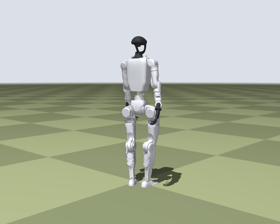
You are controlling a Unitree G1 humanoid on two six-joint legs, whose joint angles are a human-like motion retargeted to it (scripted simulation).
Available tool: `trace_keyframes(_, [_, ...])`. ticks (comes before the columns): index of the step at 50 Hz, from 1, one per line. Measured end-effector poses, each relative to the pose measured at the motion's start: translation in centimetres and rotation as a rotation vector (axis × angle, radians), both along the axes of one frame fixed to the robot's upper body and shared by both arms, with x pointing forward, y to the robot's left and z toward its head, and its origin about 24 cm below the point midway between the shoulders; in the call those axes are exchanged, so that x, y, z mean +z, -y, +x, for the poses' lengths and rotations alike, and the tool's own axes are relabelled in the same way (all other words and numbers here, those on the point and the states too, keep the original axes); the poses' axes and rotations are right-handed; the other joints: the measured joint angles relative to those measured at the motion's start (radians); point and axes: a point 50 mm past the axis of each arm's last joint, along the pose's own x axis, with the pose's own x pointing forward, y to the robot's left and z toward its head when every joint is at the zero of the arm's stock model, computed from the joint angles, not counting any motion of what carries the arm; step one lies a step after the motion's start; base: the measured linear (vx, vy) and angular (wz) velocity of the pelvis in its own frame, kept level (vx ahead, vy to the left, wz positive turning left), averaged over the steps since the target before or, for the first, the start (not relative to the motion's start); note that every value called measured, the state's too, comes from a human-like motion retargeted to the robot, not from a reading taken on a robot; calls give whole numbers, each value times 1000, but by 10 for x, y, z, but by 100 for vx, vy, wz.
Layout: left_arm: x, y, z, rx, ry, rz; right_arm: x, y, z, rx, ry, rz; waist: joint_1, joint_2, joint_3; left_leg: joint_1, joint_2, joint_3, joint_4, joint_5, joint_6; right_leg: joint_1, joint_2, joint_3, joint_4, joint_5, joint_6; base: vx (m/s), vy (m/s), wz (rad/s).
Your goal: In place motions
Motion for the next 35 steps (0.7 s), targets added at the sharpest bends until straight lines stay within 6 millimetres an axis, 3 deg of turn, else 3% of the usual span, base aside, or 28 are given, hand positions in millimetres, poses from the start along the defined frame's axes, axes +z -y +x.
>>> trace_keyframes(4, [-9, -3, -42, 51, -135, -6, -9, -12, 38, 74, 102, 58, 10, 0, 0, 0, -2, -5, 0, 2, -1, 1, 0, 1, -2, 0, -2, 0, 0, 0])
trace_keyframes(8, [-13, -5, -97, 152, -288, -5, -15, -29, 86, 192, 219, 138, 18, 1, 0, 0, -4, -5, -1, 3, -3, 1, 0, 6, -3, 2, -3, 0, 0, 0])
trace_keyframes(15, [-4, -6, -194, 358, -528, -26, -11, -68, 168, 350, 461, 281, 11, 6, 3, -3, -4, -10, 0, 4, -4, -3, 2, 13, -3, 3, -1, 0, 0, 0])
trace_keyframes(20, [8, -6, -240, 413, -658, -17, -3, -92, 200, 348, 601, 382, 4, 8, 4, -7, -5, -17, 1, 6, -4, -3, 1, 10, -4, 1, -1, 0, 0, 0])
trace_keyframes(23, [11, -4, -250, 423, -687, -16, -1, -96, 204, 344, 633, 409, 0, 8, 4, -9, -6, -20, 1, 7, -3, -3, 1, 8, -4, 1, 0, 0, 0, 0])
trace_keyframes(27, [8, 0, -244, 435, -671, -29, -4, -89, 192, 360, 596, 397, -3, 8, 4, -9, -6, -20, 1, 7, -3, -3, 0, 7, -3, 1, 1, 0, 0, 0])
trace_keyframes(32, [-1, 4, -211, 405, -598, -32, -13, -66, 155, 352, 466, 317, -9, 6, 4, -8, -5, -17, 0, 6, -2, -4, 0, 7, -2, 2, 2, 0, 0, 0])
trace_keyframes(35, [-9, 5, -175, 346, -520, -23, -17, -46, 117, 308, 343, 236, -14, 5, 5, -7, -3, -11, -1, 4, -1, -6, 0, 8, -2, 3, 4, 0, 0, 0])
